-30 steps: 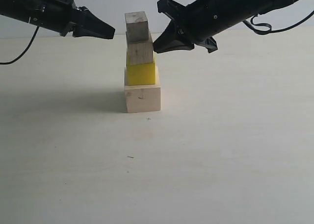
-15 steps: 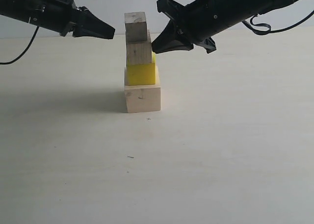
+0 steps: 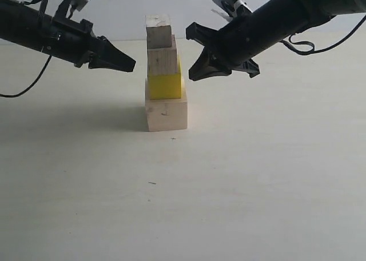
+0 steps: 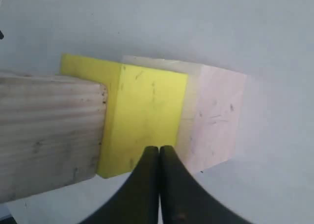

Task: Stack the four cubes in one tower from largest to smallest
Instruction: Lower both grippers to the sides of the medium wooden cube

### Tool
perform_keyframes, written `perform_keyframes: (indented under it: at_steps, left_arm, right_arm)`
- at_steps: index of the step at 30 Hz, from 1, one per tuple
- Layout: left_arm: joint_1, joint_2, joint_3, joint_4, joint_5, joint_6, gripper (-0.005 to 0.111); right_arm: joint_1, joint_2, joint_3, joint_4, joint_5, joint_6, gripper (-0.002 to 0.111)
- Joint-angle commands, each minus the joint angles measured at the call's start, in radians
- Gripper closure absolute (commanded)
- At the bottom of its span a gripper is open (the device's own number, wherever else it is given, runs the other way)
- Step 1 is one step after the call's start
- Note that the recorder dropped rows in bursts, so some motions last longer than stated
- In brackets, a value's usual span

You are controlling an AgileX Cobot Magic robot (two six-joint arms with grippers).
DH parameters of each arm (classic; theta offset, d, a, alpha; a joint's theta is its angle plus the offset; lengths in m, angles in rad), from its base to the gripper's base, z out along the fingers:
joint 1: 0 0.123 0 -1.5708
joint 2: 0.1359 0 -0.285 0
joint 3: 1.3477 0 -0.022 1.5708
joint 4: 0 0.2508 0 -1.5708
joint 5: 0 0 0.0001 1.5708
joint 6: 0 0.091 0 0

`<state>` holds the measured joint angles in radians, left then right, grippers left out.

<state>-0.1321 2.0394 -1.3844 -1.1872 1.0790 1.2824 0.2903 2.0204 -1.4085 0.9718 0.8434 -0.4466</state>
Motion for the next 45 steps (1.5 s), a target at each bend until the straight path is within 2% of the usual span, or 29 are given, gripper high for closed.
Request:
perform_keyframes:
  at_steps: [1,23,28,45]
  left_arm:
    - [0.003,0.012,0.005,-0.022,0.023,-0.005,0.107]
    - [-0.032,0.027,0.012,-0.025,0.005,0.018,0.107]
    - [-0.04,0.031,0.012,-0.028,0.007,0.018,0.107]
    - [-0.053,0.031,0.012,-0.019,0.007,0.018,0.107]
  right_arm:
    - [0.001,0.006,-0.004,0.023,0.007,-0.022,0.108]
    - [0.001,0.006,-0.004,0.049,0.081,-0.058,0.108]
    - [0.001,0.006,-0.004,0.105,0.108,-0.11,0.108]
    - [0.001,0.006,-0.004,0.088,0.07,-0.102,0.108]
